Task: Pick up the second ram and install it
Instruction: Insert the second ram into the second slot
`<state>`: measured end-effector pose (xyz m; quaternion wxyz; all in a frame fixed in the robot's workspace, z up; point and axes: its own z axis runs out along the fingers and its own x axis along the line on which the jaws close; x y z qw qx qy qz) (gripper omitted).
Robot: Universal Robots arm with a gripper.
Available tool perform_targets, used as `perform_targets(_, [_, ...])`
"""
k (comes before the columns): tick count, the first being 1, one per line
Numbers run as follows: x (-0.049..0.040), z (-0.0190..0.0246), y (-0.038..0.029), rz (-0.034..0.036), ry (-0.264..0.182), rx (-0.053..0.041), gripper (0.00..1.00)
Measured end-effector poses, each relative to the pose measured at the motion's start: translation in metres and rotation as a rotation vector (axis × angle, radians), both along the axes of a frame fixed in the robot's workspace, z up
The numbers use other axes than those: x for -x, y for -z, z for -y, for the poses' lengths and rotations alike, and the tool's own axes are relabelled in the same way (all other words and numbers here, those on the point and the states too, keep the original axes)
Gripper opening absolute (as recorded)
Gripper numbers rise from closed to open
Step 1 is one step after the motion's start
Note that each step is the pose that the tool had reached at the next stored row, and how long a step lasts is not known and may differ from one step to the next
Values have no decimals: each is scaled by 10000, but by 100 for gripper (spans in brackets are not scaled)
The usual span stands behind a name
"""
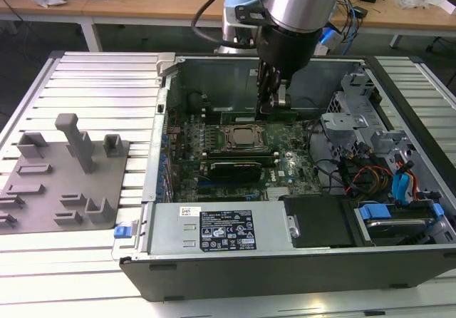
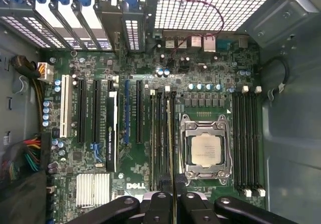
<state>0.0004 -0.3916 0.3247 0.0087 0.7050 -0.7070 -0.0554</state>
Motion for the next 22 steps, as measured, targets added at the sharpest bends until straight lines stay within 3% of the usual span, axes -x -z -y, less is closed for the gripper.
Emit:
perform_targets(16, [1, 0, 146, 0, 0, 0, 13])
perform_targets(22, [49, -1, 278, 0, 0, -1, 13])
